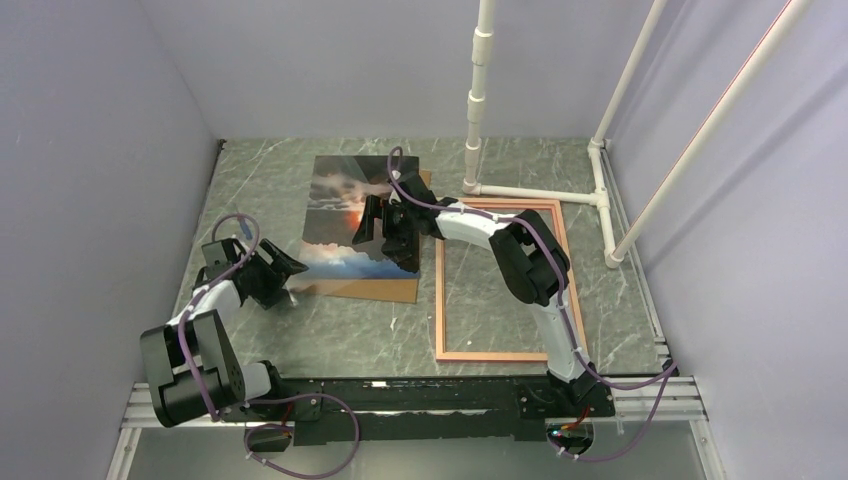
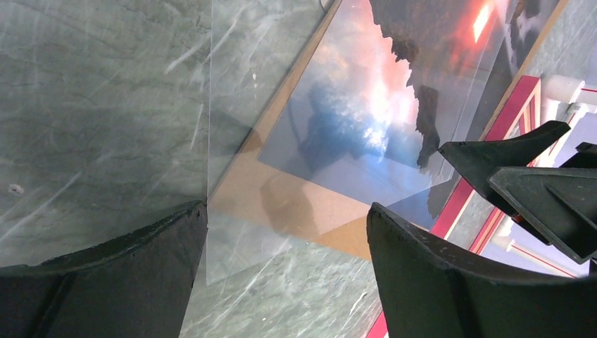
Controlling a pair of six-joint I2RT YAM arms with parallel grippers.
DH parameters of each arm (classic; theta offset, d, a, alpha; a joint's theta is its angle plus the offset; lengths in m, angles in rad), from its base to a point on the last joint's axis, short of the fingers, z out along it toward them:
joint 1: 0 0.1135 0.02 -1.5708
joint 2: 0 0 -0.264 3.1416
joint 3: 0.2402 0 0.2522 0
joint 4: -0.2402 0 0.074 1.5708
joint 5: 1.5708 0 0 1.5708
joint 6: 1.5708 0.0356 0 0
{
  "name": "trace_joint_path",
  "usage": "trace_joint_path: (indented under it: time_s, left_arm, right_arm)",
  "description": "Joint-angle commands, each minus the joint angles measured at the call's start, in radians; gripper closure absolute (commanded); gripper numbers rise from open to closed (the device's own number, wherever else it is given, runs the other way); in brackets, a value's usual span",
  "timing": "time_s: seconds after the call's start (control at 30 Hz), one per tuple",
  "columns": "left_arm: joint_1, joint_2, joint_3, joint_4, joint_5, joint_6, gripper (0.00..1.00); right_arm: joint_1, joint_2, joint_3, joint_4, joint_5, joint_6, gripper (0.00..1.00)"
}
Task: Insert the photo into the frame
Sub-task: Pick up the photo frame item at the center of the board.
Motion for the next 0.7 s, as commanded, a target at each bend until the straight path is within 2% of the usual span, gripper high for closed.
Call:
trace_joint_path:
  time_s: [0.0,0.2,0.5,0.67]
  left_arm:
    - [-0.009,-0.015,-0.048,0.007,0.032,-0.013,0.12]
    - [-0.009,-0.119,-0.074,0.061,0.091,-0.038,0.16]
    - [-0.007,-0.28,-0.096,0.052,0.13,-0.077,0.17]
    - [-0.008,-0.314,-0.118,0.096,0.139,-0.094,0.17]
  right_arm:
    - [0.008,-0.001,-0.029,-0.024,0.012,0.011,0.0]
    - [0.008,-0.016,-0.046,-0.001,-0.004,0.022,0.0]
    - [0.008,-0.022,-0.082,0.045,-0.031,0.051,0.0]
    - [0.009,-0.042,-0.107,0.065,-0.049,0.059,0.0]
